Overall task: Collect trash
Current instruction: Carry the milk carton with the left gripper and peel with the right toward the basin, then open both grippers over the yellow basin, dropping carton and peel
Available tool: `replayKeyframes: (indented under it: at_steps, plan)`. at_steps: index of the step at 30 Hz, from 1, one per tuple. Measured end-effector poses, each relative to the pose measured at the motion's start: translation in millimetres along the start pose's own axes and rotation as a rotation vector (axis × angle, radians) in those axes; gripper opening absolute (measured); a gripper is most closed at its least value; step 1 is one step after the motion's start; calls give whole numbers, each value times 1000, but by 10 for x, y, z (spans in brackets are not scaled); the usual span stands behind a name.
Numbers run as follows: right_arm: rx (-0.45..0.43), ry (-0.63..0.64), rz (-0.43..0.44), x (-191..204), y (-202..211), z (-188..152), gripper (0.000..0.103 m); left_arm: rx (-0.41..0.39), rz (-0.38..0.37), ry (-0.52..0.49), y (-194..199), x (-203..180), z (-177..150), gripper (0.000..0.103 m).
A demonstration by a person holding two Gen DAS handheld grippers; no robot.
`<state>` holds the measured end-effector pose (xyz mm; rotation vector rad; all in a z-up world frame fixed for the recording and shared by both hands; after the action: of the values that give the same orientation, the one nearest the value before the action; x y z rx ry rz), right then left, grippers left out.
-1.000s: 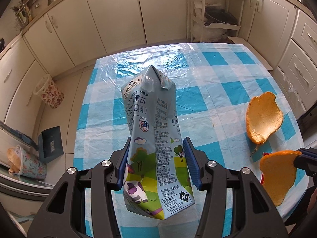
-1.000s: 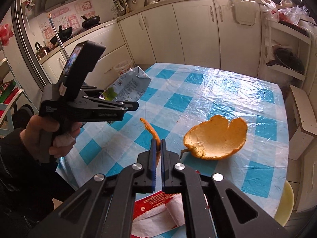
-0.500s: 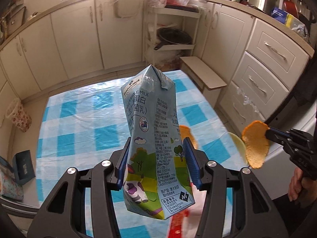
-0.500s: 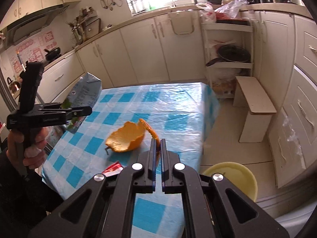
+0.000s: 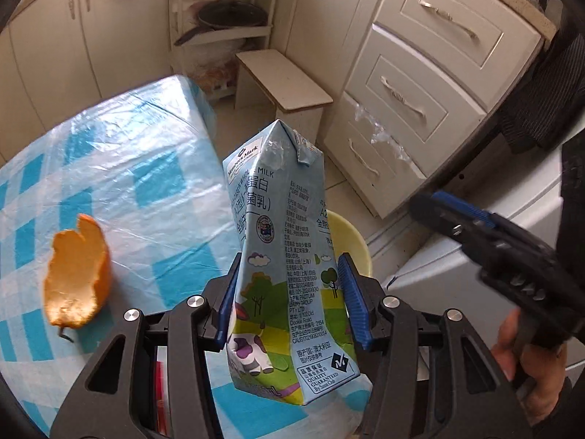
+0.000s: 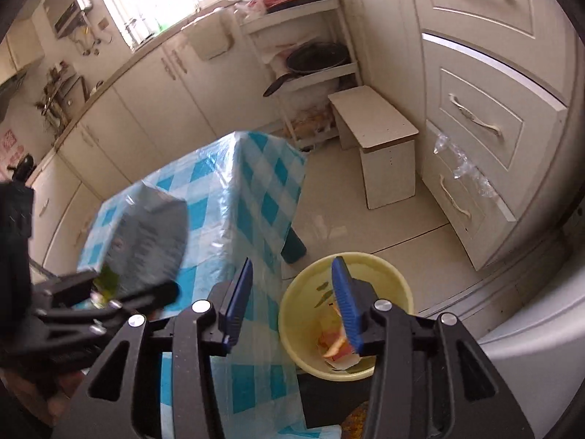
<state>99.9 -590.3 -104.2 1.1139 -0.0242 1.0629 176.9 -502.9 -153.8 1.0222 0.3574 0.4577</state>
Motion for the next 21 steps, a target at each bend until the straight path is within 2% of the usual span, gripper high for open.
replayKeyframes:
  at_steps: [5,6,8,10,15,18,21]
  plan:
    - [-55,-87,62,-70,193,196,50,143,16,8,-627,-264,-42,49]
    - [-58,-95,75,-61,216,218,50,167,22,9,-720,-306,-47,52]
    - [-64,-105,95,-31,248,251,51,199,33,11,-841,-352,-65,67]
    - [-68,-108,109,5,259,267,55,215,41,-2,-926,-418,-63,70]
    - [-83,-119,132,56,318,290,56,192,73,-25,-775,-386,-44,72]
    - [-91,-135,142,74,333,307,61,136,129,-53,-459,-274,-74,72]
    - [-71,-142,161,145,295,281,64,84,216,-80,-71,-78,-174,73]
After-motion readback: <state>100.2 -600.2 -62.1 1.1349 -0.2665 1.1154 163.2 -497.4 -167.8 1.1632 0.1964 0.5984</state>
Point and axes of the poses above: each gripper's, at about its wrist camera, not at the fingertips, and y roughly against the way its jaws point, x to its left, z to its top, the point moved 9 cm from there along -y, roughly the way its jaws point, and after that the axes turned 14 degrees about -y, right-handed, at the moved point
